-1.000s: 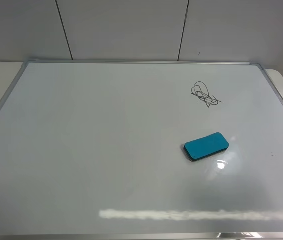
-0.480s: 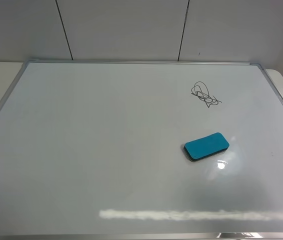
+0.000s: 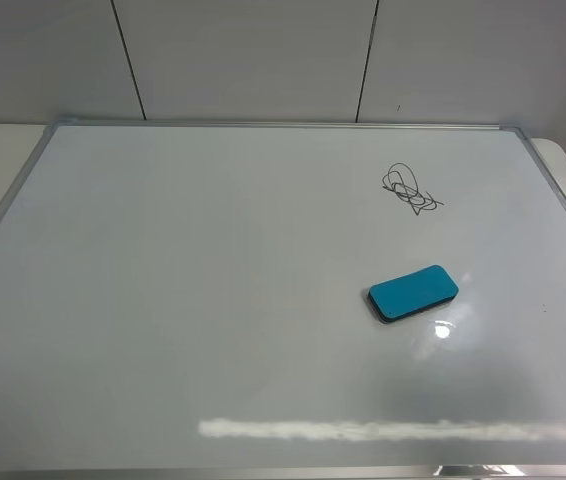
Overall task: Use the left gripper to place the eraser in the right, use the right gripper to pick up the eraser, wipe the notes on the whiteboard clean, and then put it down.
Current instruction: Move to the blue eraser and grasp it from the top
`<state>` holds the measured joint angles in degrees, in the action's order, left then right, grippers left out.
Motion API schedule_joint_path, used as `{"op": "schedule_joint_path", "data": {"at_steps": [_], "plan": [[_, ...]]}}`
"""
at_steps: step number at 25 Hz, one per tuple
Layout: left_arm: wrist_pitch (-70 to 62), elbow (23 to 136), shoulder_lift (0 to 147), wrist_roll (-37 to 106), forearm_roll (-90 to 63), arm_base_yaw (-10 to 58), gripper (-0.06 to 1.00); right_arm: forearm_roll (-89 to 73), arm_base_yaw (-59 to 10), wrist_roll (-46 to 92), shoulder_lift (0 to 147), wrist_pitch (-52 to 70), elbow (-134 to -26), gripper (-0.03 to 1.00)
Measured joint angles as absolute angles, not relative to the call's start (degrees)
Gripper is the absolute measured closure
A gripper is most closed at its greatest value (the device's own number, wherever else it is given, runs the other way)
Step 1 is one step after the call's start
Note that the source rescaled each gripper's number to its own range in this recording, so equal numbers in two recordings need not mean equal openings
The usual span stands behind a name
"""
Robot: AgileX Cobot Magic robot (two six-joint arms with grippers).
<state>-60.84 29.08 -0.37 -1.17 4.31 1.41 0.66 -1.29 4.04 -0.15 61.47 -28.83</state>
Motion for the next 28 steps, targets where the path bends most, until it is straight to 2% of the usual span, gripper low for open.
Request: {"op": "schedule_joint_path", "data": {"at_steps": [8, 12, 19, 23, 28], "plan": [[-60.84, 29.08, -0.37, -1.17, 4.31, 1.41, -0.06, 0.00, -1.29, 7.47, 0.09, 61.47, -28.92, -0.03], [-60.84, 29.08, -0.37, -1.17, 4.31, 1.41, -0.06, -0.48, -2.73, 13.80, 6.89, 60.86, -30.33, -0.03], [-60.72, 29.08, -0.37, -1.17, 4.31, 1.41, -0.06, 3.23, -8.63, 25.98, 34.02, 53.85, -33.23, -0.03], [-60.72, 29.08, -0.37, -1.17, 4.31, 1.41, -0.06, 6.24, -13.61, 33.67, 53.80, 53.32, -41.40, -0.03], [-60.72, 29.08, -0.37, -1.17, 4.31, 1.41, -0.06, 9.64, -21.48, 47.31, 74.73, 52.31, -56.82, -0.03]]}}
